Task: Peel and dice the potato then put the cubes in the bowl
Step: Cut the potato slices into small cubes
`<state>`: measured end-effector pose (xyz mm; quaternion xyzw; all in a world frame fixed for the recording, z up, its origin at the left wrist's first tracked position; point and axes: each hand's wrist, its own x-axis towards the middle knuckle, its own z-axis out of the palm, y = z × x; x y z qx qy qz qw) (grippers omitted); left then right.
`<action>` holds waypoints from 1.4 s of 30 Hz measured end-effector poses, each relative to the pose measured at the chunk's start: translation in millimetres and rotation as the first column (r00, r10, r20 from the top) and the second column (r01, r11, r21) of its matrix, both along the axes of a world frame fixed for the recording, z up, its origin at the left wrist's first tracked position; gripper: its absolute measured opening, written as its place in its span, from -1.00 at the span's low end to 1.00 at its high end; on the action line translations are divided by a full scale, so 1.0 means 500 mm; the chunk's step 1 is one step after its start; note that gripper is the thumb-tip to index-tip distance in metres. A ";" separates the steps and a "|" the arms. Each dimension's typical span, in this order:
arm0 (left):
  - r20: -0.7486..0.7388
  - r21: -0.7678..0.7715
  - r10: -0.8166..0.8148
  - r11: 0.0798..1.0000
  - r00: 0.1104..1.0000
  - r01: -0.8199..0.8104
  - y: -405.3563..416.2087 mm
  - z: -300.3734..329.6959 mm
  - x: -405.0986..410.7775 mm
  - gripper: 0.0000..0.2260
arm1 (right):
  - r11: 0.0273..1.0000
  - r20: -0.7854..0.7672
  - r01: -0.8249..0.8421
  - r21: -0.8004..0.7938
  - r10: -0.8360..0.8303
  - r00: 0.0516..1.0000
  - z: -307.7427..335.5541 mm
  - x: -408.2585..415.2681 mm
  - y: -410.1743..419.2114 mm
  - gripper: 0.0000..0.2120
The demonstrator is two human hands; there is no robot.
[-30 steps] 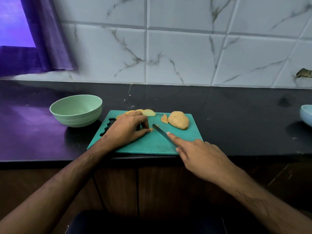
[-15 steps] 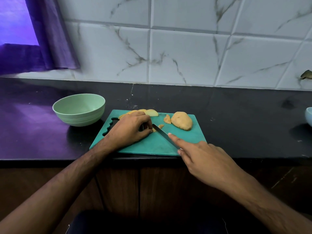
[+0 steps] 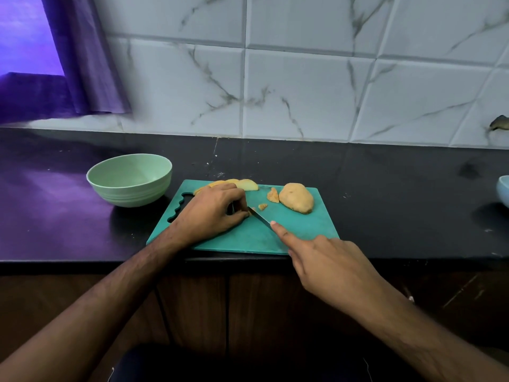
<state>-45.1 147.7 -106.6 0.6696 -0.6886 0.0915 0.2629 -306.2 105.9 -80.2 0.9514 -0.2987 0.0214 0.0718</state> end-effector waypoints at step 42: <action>-0.428 0.025 -0.103 0.992 0.898 0.125 0.015 0.008 0.003 -0.76 | 0.969 0.086 -0.024 0.248 0.003 0.996 0.013 -0.013 -0.039 -0.50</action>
